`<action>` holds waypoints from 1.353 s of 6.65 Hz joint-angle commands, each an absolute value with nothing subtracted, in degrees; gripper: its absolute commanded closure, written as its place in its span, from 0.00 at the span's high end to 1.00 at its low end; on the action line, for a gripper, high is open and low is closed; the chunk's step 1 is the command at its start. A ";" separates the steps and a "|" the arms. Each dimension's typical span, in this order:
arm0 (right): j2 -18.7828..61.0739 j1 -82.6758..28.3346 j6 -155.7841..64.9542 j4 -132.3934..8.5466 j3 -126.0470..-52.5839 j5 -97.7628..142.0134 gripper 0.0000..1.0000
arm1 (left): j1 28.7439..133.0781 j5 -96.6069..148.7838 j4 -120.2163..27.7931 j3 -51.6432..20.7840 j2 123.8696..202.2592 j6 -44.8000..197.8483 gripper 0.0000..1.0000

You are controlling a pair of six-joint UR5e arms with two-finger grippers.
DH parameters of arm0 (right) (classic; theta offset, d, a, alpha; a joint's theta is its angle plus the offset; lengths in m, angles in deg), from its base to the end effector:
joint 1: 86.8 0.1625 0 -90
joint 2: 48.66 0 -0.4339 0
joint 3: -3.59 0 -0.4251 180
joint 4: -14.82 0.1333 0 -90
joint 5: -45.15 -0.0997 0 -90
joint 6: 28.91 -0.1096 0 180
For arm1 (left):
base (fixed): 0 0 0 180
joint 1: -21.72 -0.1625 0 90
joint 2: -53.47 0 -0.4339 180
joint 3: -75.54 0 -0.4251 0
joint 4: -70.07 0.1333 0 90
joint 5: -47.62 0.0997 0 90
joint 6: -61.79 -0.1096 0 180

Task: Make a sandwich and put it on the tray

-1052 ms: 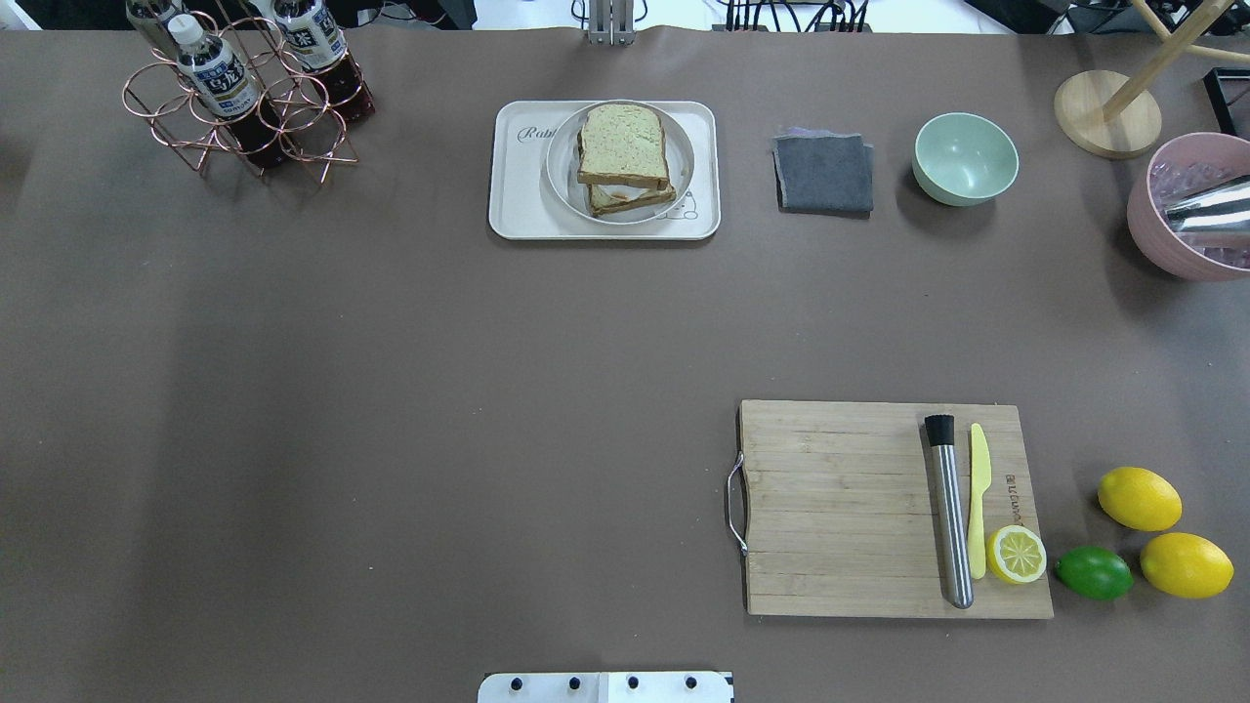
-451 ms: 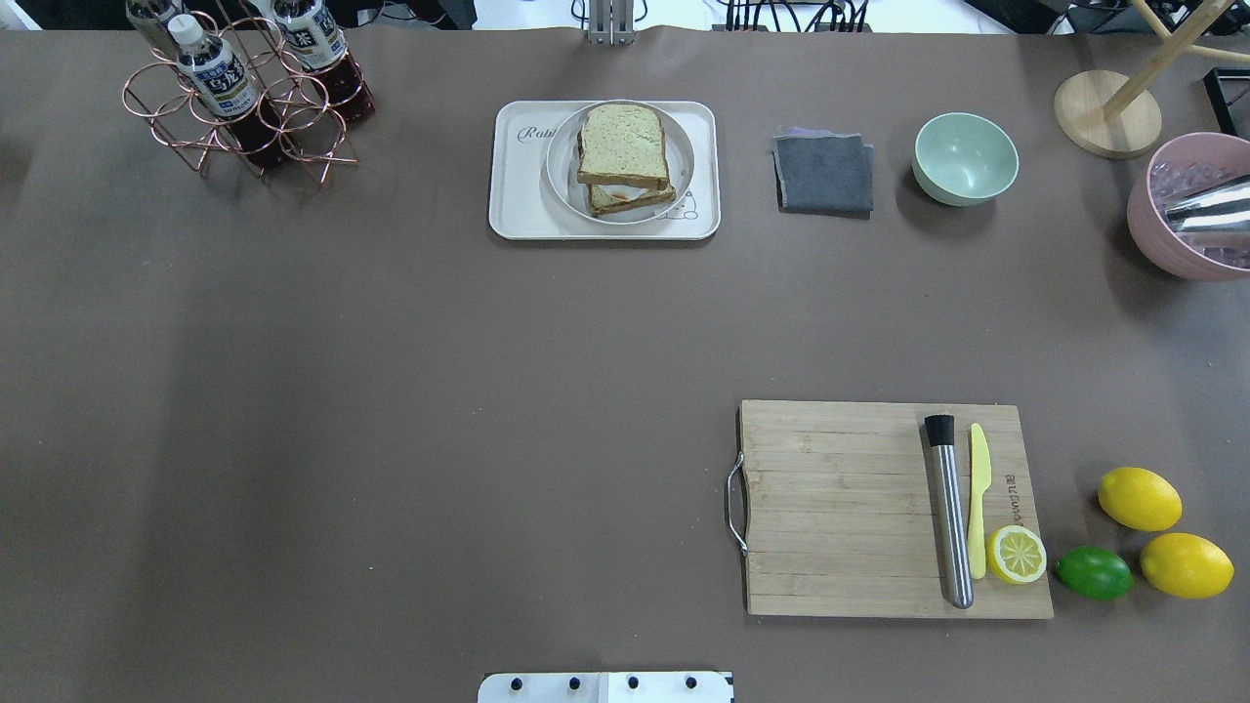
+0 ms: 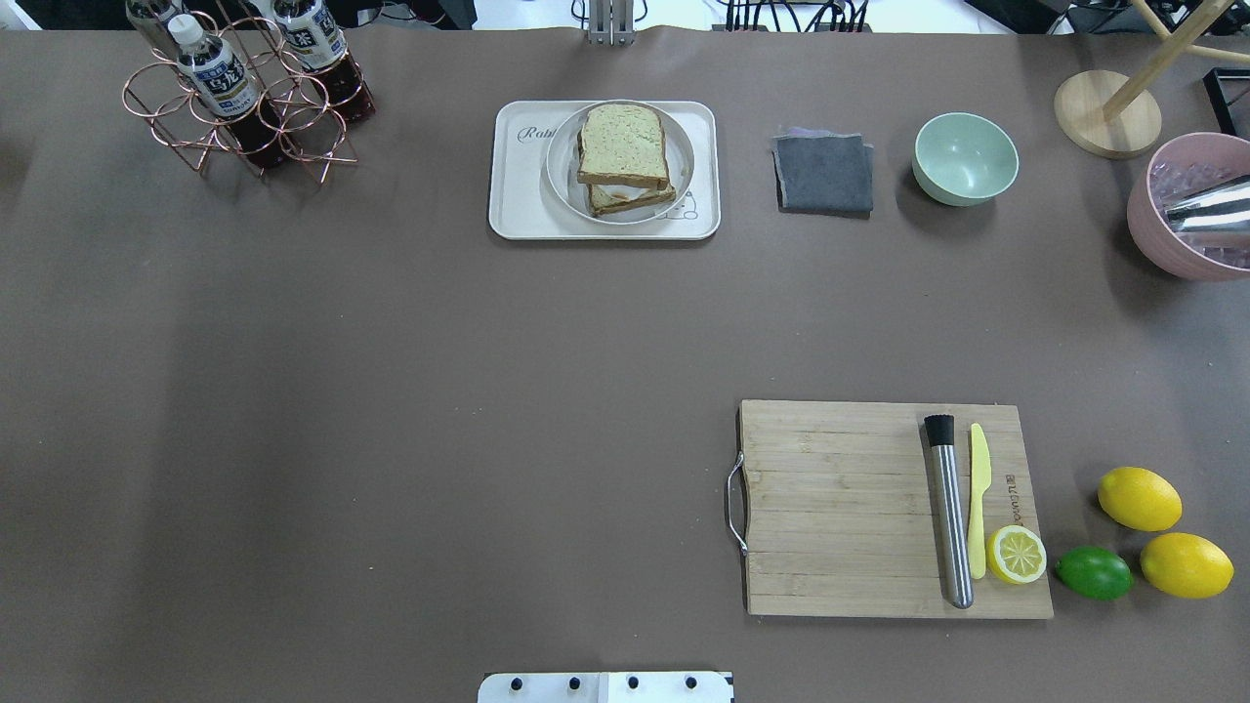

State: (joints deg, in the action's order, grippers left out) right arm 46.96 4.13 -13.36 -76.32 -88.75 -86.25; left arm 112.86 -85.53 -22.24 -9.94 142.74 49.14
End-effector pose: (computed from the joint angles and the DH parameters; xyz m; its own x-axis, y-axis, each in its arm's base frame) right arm 0.0685 -0.4739 0.7083 0.7261 -0.2064 0.6559 0.1853 0.9773 0.1025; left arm -0.0685 -0.5120 0.7202 0.7154 0.1703 -0.6777 -0.1402 0.9851 0.0995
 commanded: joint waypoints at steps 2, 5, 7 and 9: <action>46.96 4.08 -13.36 -76.32 -88.78 -86.69 1.00 | 112.86 -85.53 -22.22 -9.89 142.68 49.14 0.99; 47.14 4.08 -13.36 -76.32 -88.43 -87.92 1.00 | 112.77 -85.53 -22.22 -9.98 142.68 49.05 0.99; 47.14 4.16 -13.36 -76.32 -88.26 -87.92 1.00 | 112.86 -85.53 -22.13 -10.15 142.59 49.05 0.99; 47.57 4.08 -13.36 -76.32 -88.25 -87.92 1.00 | 112.77 -85.53 -22.13 -10.15 142.50 49.05 0.99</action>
